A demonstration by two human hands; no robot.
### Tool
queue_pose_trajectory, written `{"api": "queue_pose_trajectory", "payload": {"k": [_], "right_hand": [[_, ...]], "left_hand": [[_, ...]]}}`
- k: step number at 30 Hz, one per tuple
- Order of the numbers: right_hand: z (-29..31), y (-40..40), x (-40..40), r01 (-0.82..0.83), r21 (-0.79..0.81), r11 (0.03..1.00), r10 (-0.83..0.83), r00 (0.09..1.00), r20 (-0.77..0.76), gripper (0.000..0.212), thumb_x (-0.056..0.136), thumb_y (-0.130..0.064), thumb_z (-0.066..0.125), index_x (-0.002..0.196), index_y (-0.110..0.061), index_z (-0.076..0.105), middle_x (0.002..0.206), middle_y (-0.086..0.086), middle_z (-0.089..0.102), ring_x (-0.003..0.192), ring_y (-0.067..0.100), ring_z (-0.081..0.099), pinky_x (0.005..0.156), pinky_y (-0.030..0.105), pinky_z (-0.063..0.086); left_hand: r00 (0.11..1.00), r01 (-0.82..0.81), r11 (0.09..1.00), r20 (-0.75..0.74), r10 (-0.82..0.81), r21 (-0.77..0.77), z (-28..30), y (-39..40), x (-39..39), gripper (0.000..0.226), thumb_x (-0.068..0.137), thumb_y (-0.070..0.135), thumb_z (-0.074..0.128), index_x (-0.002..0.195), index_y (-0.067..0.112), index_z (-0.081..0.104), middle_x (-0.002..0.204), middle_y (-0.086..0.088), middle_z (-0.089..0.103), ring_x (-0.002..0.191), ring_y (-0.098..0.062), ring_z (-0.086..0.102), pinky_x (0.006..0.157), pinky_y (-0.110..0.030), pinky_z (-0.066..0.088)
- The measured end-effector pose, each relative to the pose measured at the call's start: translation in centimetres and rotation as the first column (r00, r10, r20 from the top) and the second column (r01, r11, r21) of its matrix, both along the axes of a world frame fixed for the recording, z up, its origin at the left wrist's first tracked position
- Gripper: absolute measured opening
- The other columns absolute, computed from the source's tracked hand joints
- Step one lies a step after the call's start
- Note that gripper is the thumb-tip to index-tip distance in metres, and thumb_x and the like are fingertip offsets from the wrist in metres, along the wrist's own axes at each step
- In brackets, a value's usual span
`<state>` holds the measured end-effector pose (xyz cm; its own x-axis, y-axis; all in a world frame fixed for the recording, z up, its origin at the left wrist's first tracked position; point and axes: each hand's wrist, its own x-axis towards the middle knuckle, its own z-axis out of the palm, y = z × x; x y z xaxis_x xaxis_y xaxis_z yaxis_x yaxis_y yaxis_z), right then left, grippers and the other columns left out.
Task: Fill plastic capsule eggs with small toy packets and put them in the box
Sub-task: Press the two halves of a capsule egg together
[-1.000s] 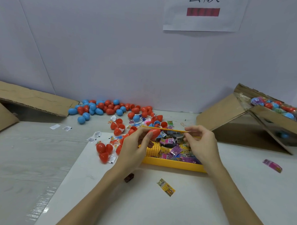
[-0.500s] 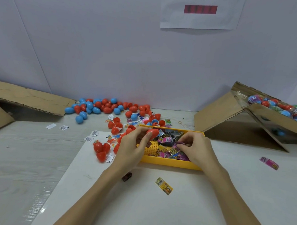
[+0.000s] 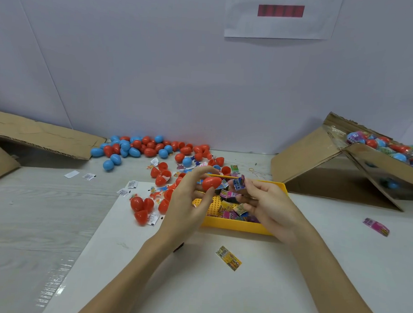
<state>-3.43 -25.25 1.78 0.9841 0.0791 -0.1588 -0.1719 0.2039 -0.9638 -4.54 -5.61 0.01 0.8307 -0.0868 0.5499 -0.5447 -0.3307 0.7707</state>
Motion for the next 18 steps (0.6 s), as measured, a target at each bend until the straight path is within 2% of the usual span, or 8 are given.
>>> {"api": "queue_pose_trajectory", "payload": {"k": [3, 5, 7, 11, 14, 18], "right_hand": [[-0.3, 0.6, -0.2, -0.071, -0.05, 0.996, 0.071, 0.997, 0.008, 0.029, 0.107, -0.023, 0.054, 0.111, -0.004, 0.075, 0.097, 0.009, 0.075, 0.078, 0.01, 0.067, 0.07, 0.028, 0.047], [-0.4, 0.7, -0.3, -0.072, -0.13, 0.989, 0.078, 0.996, 0.043, 0.027, 0.105, -0.026, 0.057, 0.111, -0.008, 0.077, 0.093, 0.008, 0.074, 0.081, 0.011, 0.067, 0.074, 0.029, 0.05], [-0.5, 0.7, -0.5, -0.082, -0.18, 0.98, 0.097, 0.992, 0.078, 0.025, 0.104, -0.027, 0.058, 0.108, -0.015, 0.079, 0.091, 0.005, 0.074, 0.082, 0.01, 0.067, 0.074, 0.028, 0.051], [-0.4, 0.9, -0.7, -0.11, -0.229, 0.967, 0.14, 0.983, 0.119, 0.026, 0.103, -0.031, 0.059, 0.102, -0.019, 0.082, 0.093, 0.008, 0.075, 0.082, 0.012, 0.064, 0.075, 0.029, 0.05], [-0.4, 1.1, -0.7, -0.119, -0.282, 0.952, 0.157, 0.981, 0.115, 0.028, 0.105, -0.032, 0.054, 0.109, -0.02, 0.079, 0.102, 0.001, 0.08, 0.085, 0.01, 0.07, 0.073, 0.025, 0.054], [-0.1, 1.4, -0.5, -0.027, -0.296, 0.955, 0.077, 0.985, 0.157, 0.032, 0.104, -0.042, 0.052, 0.116, -0.022, 0.075, 0.102, -0.004, 0.08, 0.093, 0.013, 0.077, 0.073, 0.025, 0.062]], "left_hand": [[0.999, -0.042, 0.999, 0.007, 0.042, 0.033, 0.1, -0.4, -0.4, 0.02, 0.1, 0.012, 0.063, 0.113, 0.025, 0.072, 0.116, 0.008, 0.058, 0.105, -0.01, 0.063, 0.081, -0.017, 0.052], [0.998, -0.058, 0.998, -0.018, 0.058, 0.007, 0.1, -0.8, -0.7, 0.013, 0.097, 0.026, 0.069, 0.109, 0.025, 0.074, 0.114, 0.011, 0.058, 0.104, -0.007, 0.061, 0.078, -0.014, 0.051], [0.996, -0.084, 0.996, -0.017, 0.084, 0.008, 0.1, -1.1, -0.9, 0.02, 0.09, 0.037, 0.074, 0.106, 0.025, 0.075, 0.112, 0.011, 0.058, 0.102, -0.007, 0.061, 0.075, -0.014, 0.051], [0.989, -0.146, 0.989, 0.026, 0.146, -0.001, 0.0, -0.9, -0.7, 0.013, 0.085, 0.028, 0.082, 0.097, 0.022, 0.078, 0.107, 0.006, 0.06, 0.102, -0.011, 0.06, 0.071, -0.019, 0.053], [0.986, -0.161, 0.987, 0.052, 0.161, -0.005, -0.1, -0.4, -0.5, 0.009, 0.085, 0.022, 0.083, 0.093, 0.023, 0.079, 0.104, 0.006, 0.062, 0.103, -0.012, 0.06, 0.07, -0.02, 0.052], [0.979, -0.203, 0.979, 0.038, 0.202, 0.035, -0.4, 0.0, 0.1, 0.008, 0.085, 0.023, 0.082, 0.093, 0.023, 0.079, 0.105, 0.007, 0.062, 0.104, -0.01, 0.059, 0.073, -0.026, 0.055]]}}
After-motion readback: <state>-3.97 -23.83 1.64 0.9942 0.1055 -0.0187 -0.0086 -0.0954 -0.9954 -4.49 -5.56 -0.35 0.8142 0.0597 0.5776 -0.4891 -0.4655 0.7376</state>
